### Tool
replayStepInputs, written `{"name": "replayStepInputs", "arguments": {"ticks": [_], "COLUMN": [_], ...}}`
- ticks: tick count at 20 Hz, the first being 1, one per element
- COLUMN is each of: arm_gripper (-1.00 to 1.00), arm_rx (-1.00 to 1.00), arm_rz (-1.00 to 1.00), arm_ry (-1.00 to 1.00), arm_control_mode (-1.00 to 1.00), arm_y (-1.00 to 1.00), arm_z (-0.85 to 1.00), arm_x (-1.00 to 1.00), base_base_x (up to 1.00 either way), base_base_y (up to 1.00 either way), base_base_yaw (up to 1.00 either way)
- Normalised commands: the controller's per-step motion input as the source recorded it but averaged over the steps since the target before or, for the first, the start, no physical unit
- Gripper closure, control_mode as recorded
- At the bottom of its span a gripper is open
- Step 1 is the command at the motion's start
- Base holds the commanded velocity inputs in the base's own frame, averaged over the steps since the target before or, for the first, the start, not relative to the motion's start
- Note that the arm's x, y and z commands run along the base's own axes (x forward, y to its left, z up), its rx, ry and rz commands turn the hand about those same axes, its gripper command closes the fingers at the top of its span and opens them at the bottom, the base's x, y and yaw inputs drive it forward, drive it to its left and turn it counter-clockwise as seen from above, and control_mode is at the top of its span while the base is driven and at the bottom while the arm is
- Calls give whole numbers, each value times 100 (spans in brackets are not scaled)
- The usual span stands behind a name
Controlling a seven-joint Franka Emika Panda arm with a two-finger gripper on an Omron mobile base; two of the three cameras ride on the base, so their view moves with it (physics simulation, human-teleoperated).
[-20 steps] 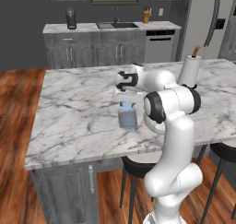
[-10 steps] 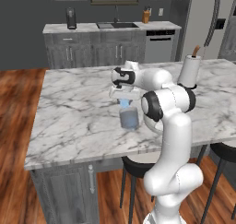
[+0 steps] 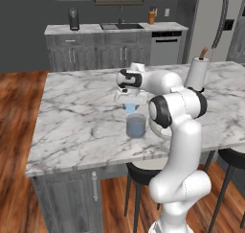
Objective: There are four ice cubes in the ice bowl. Place two ice cubes in each glass of water.
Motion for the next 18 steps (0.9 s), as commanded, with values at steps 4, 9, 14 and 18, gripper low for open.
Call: {"name": "replayStepInputs", "arguments": {"ticks": [4, 9, 14, 18], "arm_gripper": [100, 100, 100, 100], "arm_rx": [5, 3, 0, 0], "arm_rz": [0, 0, 0, 0], "arm_ry": [-13, -15, -2, -1], "arm_control_mode": [-100, -100, -100, -100], "arm_y": [-22, -31, -1, 0], "arm_z": [37, 10, -44, -27], "arm_x": [-58, -41, 11, 48], "base_base_x": [0, 0, 0, 0], "base_base_y": [0, 0, 0, 0], "base_base_yaw": [0, 0, 0, 0]}}
